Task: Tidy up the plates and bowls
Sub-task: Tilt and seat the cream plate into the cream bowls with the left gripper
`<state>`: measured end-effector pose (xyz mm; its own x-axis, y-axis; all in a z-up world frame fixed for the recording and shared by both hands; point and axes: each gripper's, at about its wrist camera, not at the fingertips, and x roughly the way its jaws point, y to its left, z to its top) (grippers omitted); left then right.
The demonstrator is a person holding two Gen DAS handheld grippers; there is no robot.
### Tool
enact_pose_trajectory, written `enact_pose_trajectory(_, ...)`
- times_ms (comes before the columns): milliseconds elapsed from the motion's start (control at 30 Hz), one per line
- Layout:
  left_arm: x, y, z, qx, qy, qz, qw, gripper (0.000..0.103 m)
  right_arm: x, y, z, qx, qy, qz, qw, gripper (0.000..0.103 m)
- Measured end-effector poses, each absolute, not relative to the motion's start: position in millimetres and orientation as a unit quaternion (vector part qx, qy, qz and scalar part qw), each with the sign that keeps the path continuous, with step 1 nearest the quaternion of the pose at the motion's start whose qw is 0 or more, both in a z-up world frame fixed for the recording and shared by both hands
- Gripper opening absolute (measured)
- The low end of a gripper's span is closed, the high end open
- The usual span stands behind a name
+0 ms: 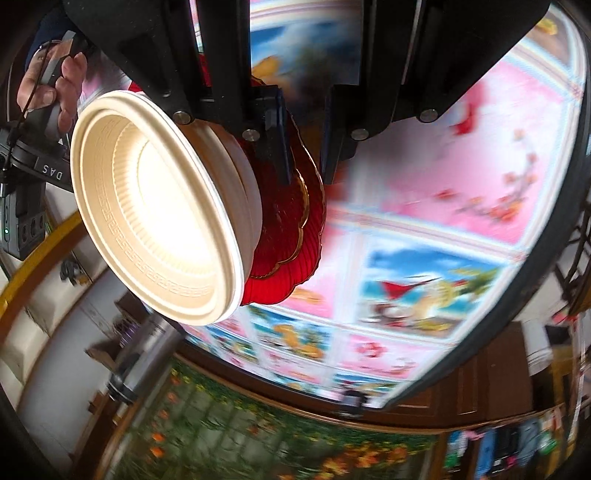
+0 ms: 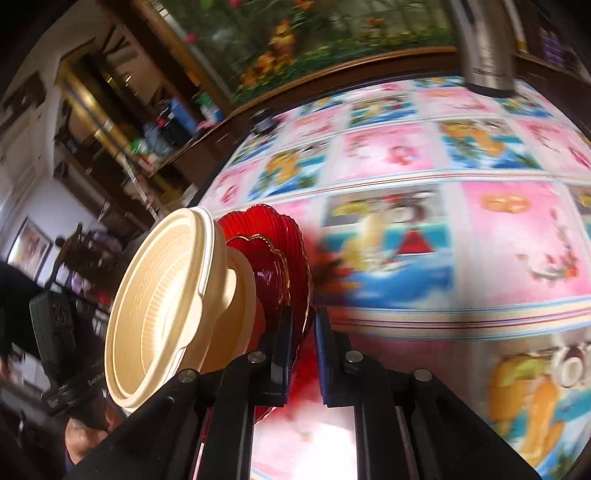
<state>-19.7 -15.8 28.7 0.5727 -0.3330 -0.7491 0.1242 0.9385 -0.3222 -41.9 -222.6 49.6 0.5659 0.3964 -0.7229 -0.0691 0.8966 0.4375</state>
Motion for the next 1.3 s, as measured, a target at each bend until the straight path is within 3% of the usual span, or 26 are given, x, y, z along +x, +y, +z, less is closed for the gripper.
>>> enact_pose_trajectory(433,13.2,-118.3,33.4,-0.062,0.442,-0.174,0.878,0.013,-60.5,-334.1,35.6,0.249,0.421,0.042,0.871,0.011)
enact_pose_trajectory(933,24.7,-118.5,25.8,-0.054,0.393,-0.138,0.907,0.015,-48.5,-310.6,35.2,0.174,0.382,0.009,0.908,0.011)
enact_pose_trajectory(1167,18.8,-116.6,26.3,-0.059,0.389,-0.145,0.908,0.016,-52.8,-315.6,33.9,0.187,0.372,0.024,0.909,0.016)
enact_pose_trajectory(1233,16.0,-116.5,27.7,-0.057,0.387,-0.141,0.909,0.019,-54.5,-314.0,35.2,0.181,0.369,0.022,0.911,0.016)
enact_pose_trajectory(1300,14.0,-115.9,28.9,-0.055,0.385,-0.137,0.911,0.042,-56.7,-312.5,37.5,0.172,0.363,0.015,0.915,0.016)
